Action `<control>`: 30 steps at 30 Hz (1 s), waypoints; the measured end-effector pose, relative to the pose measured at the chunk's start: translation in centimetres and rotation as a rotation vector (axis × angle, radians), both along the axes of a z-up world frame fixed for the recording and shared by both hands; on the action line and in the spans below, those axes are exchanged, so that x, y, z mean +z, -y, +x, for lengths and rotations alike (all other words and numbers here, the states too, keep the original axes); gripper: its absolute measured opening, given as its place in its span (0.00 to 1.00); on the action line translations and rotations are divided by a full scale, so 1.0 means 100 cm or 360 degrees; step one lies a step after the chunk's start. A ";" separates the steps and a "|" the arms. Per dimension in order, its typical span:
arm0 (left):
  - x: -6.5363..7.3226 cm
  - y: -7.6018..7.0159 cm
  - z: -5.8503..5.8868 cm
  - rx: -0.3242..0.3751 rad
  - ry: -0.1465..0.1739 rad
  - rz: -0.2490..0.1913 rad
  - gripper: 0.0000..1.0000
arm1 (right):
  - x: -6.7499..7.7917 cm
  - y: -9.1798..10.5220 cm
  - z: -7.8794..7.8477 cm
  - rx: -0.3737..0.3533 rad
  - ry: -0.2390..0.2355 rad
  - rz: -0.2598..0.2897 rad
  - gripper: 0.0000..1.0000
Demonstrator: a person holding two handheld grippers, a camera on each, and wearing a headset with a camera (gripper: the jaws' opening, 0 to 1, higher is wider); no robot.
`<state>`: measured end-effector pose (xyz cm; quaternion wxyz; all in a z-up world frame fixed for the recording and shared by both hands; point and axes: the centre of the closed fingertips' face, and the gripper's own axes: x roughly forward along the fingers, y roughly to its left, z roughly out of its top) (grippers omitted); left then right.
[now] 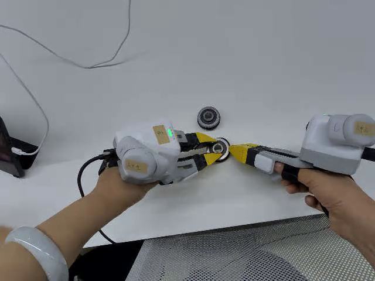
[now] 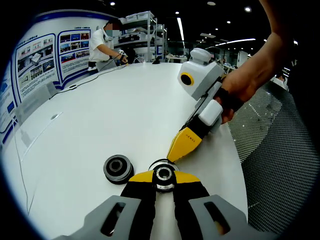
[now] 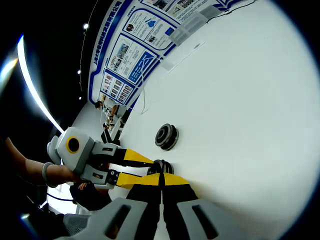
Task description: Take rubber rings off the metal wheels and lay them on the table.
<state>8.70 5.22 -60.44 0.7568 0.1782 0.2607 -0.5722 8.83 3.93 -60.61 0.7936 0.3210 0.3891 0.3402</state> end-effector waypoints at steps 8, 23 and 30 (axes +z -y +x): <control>0.000 0.000 0.000 0.0002 0.0001 0.0002 0.12 | 0.004 -0.003 -0.001 0.0031 0.0021 0.0001 0.01; 0.000 0.000 0.001 0.0005 0.0004 0.0003 0.12 | 0.008 -0.008 -0.001 0.0070 0.0027 0.0019 0.01; 0.000 0.000 0.001 0.0002 0.0005 0.0006 0.12 | 0.011 -0.012 -0.002 0.0084 0.0022 0.0039 0.01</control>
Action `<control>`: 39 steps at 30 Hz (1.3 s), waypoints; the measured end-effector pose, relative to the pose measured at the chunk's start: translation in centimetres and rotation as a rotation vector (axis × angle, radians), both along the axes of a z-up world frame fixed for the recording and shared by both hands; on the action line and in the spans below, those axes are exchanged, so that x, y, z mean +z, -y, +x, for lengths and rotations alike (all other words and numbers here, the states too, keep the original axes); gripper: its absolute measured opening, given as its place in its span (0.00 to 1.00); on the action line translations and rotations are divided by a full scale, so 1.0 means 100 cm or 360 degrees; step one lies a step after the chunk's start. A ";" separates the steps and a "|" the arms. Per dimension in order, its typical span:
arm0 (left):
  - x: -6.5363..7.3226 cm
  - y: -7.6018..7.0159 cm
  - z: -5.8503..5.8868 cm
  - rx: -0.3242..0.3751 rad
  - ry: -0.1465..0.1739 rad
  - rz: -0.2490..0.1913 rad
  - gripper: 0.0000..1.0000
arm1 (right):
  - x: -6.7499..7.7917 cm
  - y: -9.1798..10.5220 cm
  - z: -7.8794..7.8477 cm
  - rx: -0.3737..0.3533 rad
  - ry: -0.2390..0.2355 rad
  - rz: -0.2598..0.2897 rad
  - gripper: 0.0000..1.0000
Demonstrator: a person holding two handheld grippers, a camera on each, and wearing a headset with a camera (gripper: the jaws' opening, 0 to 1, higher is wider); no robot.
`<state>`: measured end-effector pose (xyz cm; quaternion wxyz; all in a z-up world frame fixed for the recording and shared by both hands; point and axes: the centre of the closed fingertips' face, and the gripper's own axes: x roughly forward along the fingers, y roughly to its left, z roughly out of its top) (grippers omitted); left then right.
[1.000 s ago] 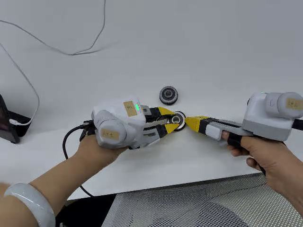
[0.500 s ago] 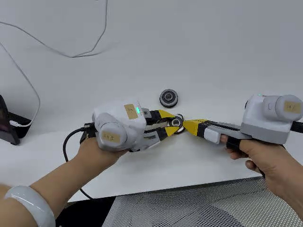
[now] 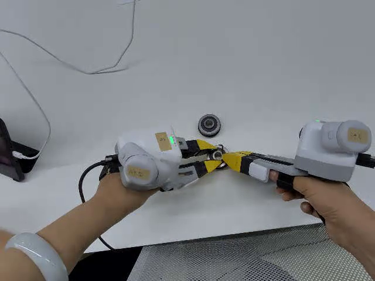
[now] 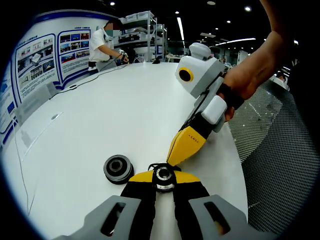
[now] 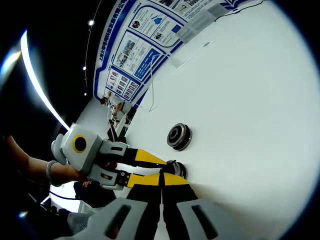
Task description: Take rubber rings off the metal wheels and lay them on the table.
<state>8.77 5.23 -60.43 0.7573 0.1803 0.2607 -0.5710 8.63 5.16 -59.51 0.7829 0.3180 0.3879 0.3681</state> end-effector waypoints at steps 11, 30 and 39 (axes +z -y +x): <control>0.000 0.000 0.000 0.0007 -0.0027 -0.0001 0.13 | 0.006 -0.005 0.000 0.0002 0.0000 0.0038 0.01; 0.013 -0.020 -0.003 0.0080 -0.0026 -0.0019 0.21 | 0.008 -0.004 -0.002 -0.0031 -0.0015 0.0041 0.01; 0.010 -0.022 -0.005 0.0101 -0.0043 -0.0007 0.22 | 0.020 -0.006 -0.005 -0.0026 -0.0014 0.0097 0.01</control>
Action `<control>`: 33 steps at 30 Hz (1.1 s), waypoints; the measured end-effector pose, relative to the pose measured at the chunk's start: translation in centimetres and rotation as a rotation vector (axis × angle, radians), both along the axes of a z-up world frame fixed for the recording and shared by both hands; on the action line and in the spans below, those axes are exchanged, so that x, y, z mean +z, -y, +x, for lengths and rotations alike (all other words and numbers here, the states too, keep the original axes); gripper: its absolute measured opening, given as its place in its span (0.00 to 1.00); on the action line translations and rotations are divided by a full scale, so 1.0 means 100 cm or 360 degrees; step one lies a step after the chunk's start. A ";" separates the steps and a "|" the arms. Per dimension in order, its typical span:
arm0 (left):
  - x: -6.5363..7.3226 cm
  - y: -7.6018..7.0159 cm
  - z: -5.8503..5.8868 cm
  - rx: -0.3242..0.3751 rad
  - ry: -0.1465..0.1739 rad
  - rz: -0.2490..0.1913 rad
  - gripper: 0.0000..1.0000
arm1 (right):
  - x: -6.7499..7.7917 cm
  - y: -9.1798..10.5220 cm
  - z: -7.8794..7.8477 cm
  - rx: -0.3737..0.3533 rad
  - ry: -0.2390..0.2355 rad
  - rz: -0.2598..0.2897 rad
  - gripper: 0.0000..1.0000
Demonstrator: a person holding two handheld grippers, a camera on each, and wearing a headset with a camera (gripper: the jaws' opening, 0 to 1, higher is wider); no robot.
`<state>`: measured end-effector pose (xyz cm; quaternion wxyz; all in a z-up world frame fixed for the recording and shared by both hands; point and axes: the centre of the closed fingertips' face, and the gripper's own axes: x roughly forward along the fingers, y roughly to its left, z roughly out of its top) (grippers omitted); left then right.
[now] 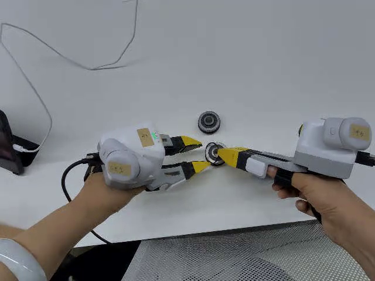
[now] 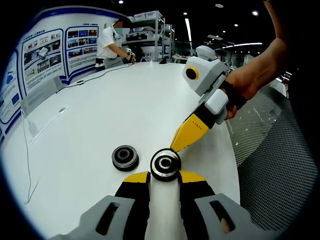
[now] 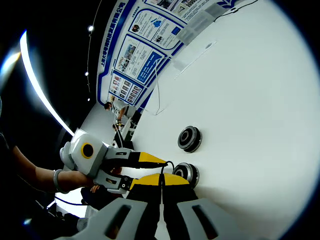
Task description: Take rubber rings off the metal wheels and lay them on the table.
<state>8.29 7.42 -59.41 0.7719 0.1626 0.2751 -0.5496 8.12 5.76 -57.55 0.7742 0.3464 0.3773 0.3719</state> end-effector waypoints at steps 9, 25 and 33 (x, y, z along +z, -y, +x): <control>0.003 -0.003 -0.001 0.0049 0.0000 -0.0024 0.38 | 0.017 0.010 -0.003 -0.0031 0.0004 0.0063 0.01; 0.007 -0.024 0.001 0.0185 -0.0008 -0.0083 0.60 | 0.009 0.061 -0.007 -0.0148 -0.0040 -0.0044 0.01; 0.007 -0.030 -0.001 0.0226 -0.0011 -0.0083 0.70 | -0.004 0.081 -0.006 -0.0195 -0.0088 -0.0093 0.01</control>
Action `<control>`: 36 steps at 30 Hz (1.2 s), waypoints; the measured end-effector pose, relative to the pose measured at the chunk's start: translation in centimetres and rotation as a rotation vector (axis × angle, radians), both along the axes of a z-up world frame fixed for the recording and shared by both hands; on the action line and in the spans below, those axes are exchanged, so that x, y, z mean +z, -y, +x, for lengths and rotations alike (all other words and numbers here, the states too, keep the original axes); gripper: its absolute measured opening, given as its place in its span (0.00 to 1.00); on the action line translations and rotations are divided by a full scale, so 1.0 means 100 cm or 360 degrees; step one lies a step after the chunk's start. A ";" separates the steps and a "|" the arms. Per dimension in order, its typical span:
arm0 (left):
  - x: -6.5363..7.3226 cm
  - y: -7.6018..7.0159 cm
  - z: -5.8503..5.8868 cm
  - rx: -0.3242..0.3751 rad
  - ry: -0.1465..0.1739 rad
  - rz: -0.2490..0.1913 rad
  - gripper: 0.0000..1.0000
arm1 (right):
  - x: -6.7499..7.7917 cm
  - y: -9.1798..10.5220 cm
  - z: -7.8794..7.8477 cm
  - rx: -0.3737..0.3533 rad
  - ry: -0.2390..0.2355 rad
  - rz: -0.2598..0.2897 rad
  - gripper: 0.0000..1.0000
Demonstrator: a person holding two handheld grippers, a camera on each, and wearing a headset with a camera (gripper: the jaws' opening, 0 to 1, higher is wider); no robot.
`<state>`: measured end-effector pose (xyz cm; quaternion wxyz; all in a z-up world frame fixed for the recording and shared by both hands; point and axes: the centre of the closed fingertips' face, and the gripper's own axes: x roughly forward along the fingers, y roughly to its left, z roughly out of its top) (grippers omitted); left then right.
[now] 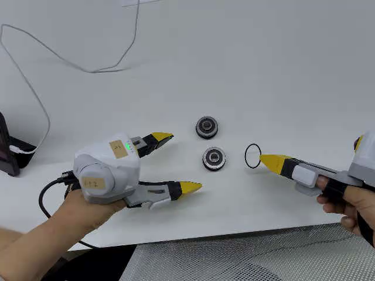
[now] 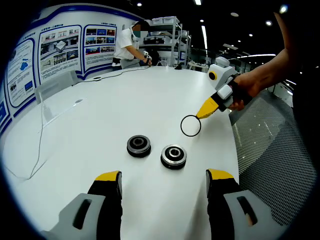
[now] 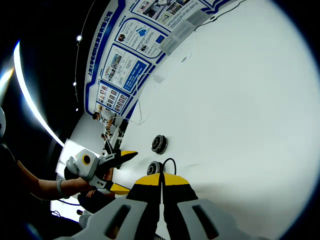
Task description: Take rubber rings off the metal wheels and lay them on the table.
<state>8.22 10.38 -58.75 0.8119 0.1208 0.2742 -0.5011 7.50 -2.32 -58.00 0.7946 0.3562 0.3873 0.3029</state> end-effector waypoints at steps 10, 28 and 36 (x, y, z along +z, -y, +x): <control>-0.003 -0.001 -0.001 0.0017 -0.0021 -0.0006 0.70 | -0.020 0.013 -0.002 0.0016 -0.0029 -0.0190 0.02; -0.005 0.000 -0.001 0.0015 -0.0037 -0.0019 0.66 | -0.029 0.020 0.000 0.0118 0.0137 -0.0537 0.16; 0.002 0.017 0.000 -0.0041 -0.0009 -0.0048 0.51 | -0.016 -0.005 0.003 0.0174 0.0182 -0.0420 0.17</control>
